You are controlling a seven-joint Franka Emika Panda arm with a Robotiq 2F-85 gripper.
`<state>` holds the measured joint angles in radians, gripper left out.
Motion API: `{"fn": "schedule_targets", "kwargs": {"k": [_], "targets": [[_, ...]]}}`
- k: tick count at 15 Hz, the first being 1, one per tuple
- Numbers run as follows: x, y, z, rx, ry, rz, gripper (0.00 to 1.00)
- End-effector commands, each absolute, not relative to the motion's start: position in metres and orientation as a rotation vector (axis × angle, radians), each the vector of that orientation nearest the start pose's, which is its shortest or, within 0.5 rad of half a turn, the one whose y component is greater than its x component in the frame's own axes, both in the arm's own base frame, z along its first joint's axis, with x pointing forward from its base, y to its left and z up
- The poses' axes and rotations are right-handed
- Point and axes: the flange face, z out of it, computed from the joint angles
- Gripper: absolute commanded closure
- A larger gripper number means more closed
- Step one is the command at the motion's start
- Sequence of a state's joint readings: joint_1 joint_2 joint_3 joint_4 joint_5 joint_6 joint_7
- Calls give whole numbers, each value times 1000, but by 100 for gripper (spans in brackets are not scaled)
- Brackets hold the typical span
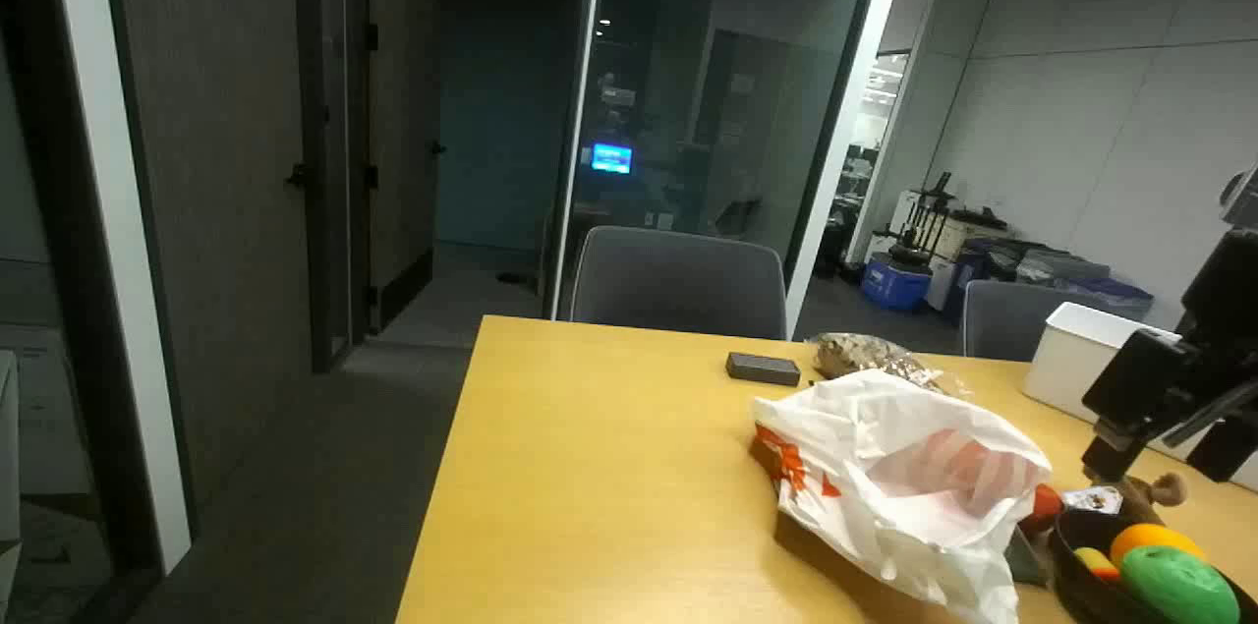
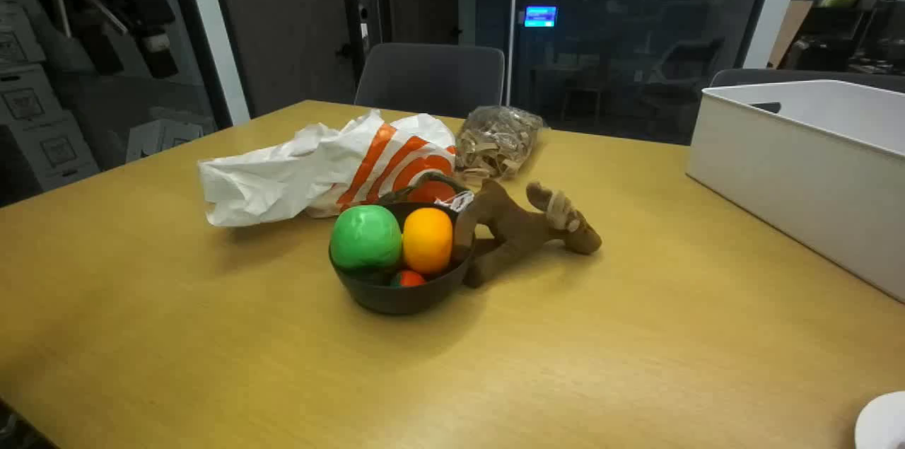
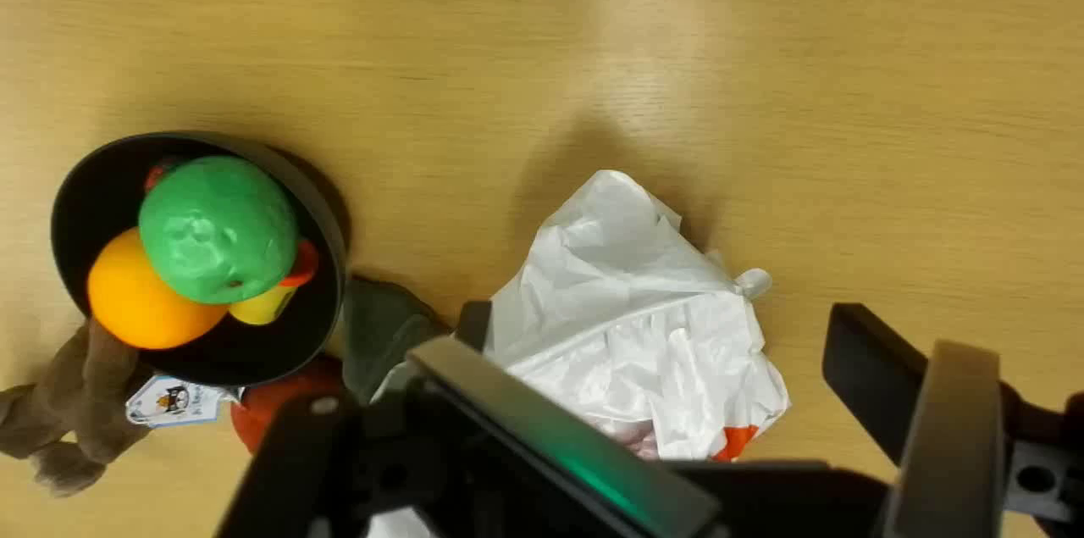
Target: Move all the objects from the bowl into the plastic, one at a time
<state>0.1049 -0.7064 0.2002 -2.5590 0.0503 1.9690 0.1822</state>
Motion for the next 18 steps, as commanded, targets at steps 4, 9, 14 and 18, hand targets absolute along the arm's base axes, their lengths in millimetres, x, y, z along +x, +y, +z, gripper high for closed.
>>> {"fn": "schedule_targets", "kwargs": {"k": [4,9,14,18], "targets": [[334,115,506,-3186,-106,-220,0],[349,95,489,-3184,-15,-99,0],[373,31,446,-3157,258,104,0],[391,-14,405,-3097,442,211,0]]}}
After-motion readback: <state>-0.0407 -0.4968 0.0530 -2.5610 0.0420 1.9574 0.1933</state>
